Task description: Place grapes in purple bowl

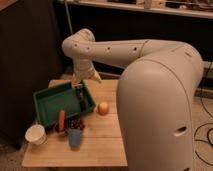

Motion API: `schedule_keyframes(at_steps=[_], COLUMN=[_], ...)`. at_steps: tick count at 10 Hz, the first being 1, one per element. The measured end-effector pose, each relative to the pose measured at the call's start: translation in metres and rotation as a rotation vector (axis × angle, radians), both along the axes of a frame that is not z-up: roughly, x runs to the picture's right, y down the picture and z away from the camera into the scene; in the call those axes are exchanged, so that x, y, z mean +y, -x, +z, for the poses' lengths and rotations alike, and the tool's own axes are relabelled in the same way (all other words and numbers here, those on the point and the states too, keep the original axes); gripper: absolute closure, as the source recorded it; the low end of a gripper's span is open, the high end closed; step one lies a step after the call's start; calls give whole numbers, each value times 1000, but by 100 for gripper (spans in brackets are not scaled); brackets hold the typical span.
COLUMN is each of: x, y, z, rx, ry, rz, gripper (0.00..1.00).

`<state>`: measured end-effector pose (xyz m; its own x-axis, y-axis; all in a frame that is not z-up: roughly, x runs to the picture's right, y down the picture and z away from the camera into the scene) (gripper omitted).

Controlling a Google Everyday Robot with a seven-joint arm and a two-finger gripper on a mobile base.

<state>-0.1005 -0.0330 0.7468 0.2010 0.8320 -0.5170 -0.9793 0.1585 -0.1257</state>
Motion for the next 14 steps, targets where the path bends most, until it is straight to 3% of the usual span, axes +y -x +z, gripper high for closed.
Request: schedule_keyframes(at_steps=[6, 9, 12, 14], x=[-3, 13, 41, 62], y=[4, 9, -19, -24], z=[6, 15, 1, -16], rx=[8, -34, -117, -147], ry=[0, 29, 27, 27], rz=[3, 70, 147, 161], gripper=[20, 20, 20, 20])
